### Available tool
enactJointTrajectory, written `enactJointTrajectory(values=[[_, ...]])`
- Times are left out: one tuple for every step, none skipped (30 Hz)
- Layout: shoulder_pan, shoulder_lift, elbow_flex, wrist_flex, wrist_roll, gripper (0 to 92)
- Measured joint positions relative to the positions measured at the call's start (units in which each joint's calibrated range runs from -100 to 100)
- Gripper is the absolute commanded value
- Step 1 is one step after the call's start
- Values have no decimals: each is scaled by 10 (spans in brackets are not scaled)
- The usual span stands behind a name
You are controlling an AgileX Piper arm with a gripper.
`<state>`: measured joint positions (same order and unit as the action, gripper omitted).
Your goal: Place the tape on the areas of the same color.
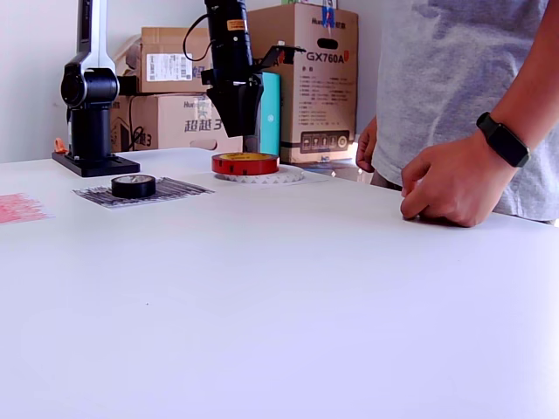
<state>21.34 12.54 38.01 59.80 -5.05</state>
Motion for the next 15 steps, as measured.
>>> enactJointTrajectory(values=[[0,-7,11,0,-4,456],[0,-16,21,0,-10,456],[0,-22,30,0,-15,456],[0,-24,37,-4,-21,456],[-3,-31,45,-4,-24,456],[-5,-35,53,-5,-28,456],[-10,-38,58,-7,-30,456],[-14,-40,66,-16,-33,456],[-16,-40,72,-21,-36,457],[-18,-40,78,-27,-39,457],[-22,-40,83,-31,-44,458],[-24,-40,89,-32,-48,458],[-27,-40,91,-34,-48,463],[-30,-40,91,-37,-48,474],[-33,-40,91,-42,-48,488]])
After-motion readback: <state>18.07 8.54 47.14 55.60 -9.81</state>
